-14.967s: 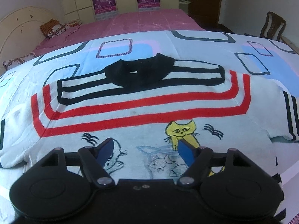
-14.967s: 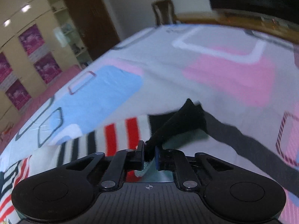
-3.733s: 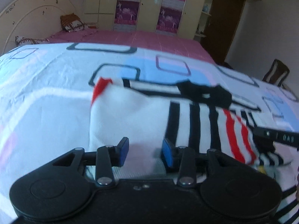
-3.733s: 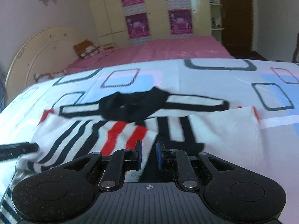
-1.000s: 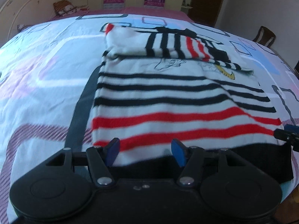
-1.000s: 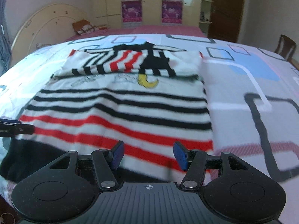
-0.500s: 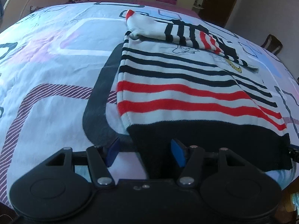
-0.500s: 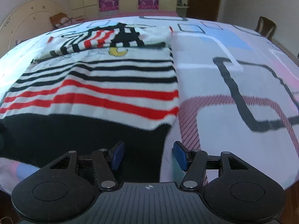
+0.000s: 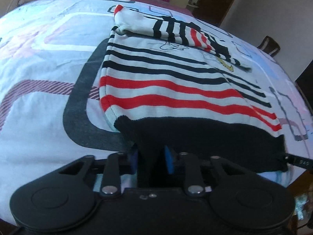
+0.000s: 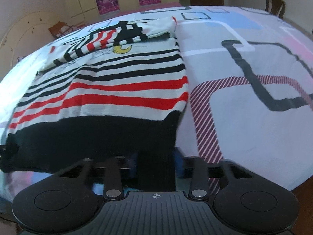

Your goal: Fold small clothes

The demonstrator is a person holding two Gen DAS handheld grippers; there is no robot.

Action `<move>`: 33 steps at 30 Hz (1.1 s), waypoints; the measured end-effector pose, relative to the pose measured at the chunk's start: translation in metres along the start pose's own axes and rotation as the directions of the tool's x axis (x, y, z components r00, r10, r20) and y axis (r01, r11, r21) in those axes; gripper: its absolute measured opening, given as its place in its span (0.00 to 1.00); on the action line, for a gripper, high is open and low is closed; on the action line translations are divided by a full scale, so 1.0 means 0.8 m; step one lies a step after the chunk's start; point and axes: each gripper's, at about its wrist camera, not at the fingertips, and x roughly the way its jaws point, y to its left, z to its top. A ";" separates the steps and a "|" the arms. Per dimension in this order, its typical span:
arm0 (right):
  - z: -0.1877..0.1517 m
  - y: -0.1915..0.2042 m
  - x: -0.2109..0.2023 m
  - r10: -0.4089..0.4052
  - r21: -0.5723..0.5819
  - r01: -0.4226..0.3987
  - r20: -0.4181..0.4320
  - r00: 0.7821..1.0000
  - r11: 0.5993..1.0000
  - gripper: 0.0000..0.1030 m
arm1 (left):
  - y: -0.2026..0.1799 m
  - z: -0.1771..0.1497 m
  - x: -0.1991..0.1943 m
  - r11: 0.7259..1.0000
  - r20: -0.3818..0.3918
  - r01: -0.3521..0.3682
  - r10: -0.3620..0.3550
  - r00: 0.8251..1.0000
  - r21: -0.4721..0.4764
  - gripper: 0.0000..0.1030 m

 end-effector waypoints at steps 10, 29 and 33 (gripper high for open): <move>0.003 0.004 -0.005 0.037 0.006 -0.037 0.001 0.999 0.999 0.10 | 0.001 0.011 -0.012 0.998 0.025 0.059 -0.060 0.998 0.008 0.08; 0.105 0.016 -0.040 0.175 0.031 -0.185 0.211 0.962 0.982 0.10 | -0.008 0.112 -0.037 0.986 0.225 0.169 -0.163 0.961 -0.009 0.08; 0.153 0.011 -0.020 0.201 0.033 -0.216 0.249 0.947 0.976 0.10 | -0.008 0.151 -0.023 0.986 0.263 0.159 -0.142 0.954 -0.041 0.08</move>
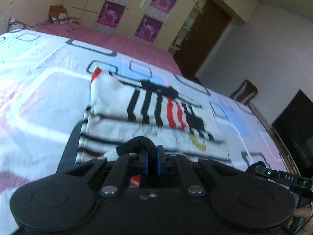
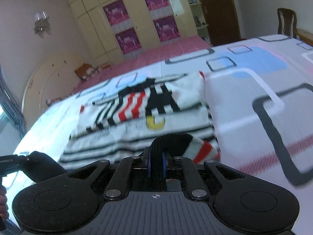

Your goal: Fold small clothes

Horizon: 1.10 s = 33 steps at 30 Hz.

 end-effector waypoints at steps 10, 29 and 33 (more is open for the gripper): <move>0.105 -0.026 0.102 0.034 0.019 -0.035 0.063 0.997 0.999 0.10 | 0.004 0.089 0.093 0.997 0.063 -0.064 0.067 0.996 -0.049 0.08; 0.193 -0.088 0.305 0.006 0.164 0.002 -0.049 0.999 0.987 0.10 | 0.042 0.173 0.271 0.966 -0.068 -0.241 0.235 0.970 -0.095 0.09; 0.197 -0.096 0.330 -0.012 0.176 0.026 -0.081 0.997 0.984 0.10 | 0.057 0.176 0.296 0.954 -0.103 -0.283 0.273 0.956 -0.096 0.14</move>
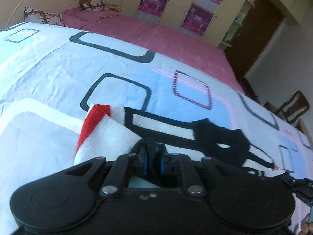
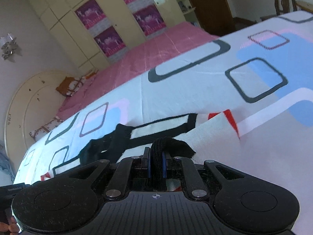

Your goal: Fold small clothes

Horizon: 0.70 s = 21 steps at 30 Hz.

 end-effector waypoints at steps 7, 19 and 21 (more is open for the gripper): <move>0.004 -0.004 0.014 -0.016 -0.043 0.015 -0.021 1.000 0.999 0.19 | 0.018 0.010 0.003 0.998 -0.030 0.056 -0.057 0.998 -0.029 0.47; 0.006 0.011 0.017 -0.003 -0.230 0.006 0.012 1.000 0.973 0.71 | 0.009 0.004 -0.012 0.980 0.016 0.012 -0.015 1.000 0.199 0.63; 0.003 0.015 0.027 -0.003 -0.256 0.002 -0.004 1.000 0.967 0.71 | -0.001 -0.004 0.002 0.973 0.001 0.001 -0.001 1.000 0.230 0.62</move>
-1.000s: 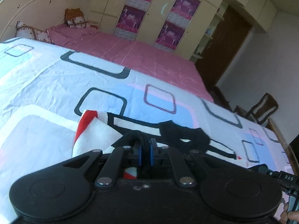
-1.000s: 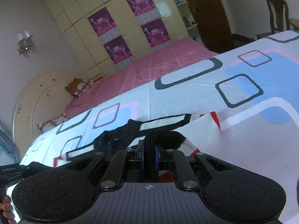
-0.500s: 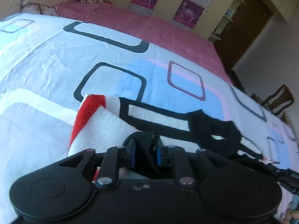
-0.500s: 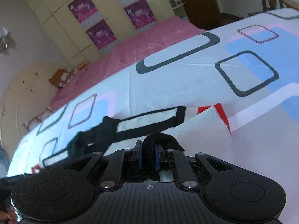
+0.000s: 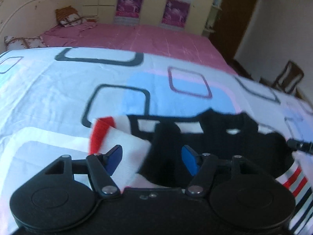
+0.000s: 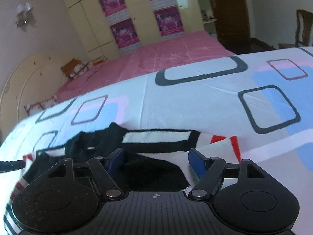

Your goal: Fold small clothes

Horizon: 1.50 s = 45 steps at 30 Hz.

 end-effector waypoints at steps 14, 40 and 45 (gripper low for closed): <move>0.001 0.002 0.021 0.114 -0.093 -0.118 -0.048 0.992 0.989 0.56 | -0.016 -0.005 0.020 0.994 -0.024 -0.033 0.036 0.999 0.103 0.24; -0.008 -0.004 0.036 0.061 -0.243 -0.078 -0.080 0.995 0.967 0.08 | -0.021 -0.022 0.015 0.997 0.041 -0.016 0.013 0.999 0.077 0.06; 0.004 -0.003 0.034 0.047 -0.166 -0.049 -0.014 0.999 0.985 0.05 | -0.022 -0.017 0.000 0.997 0.127 -0.049 0.040 0.991 0.066 0.05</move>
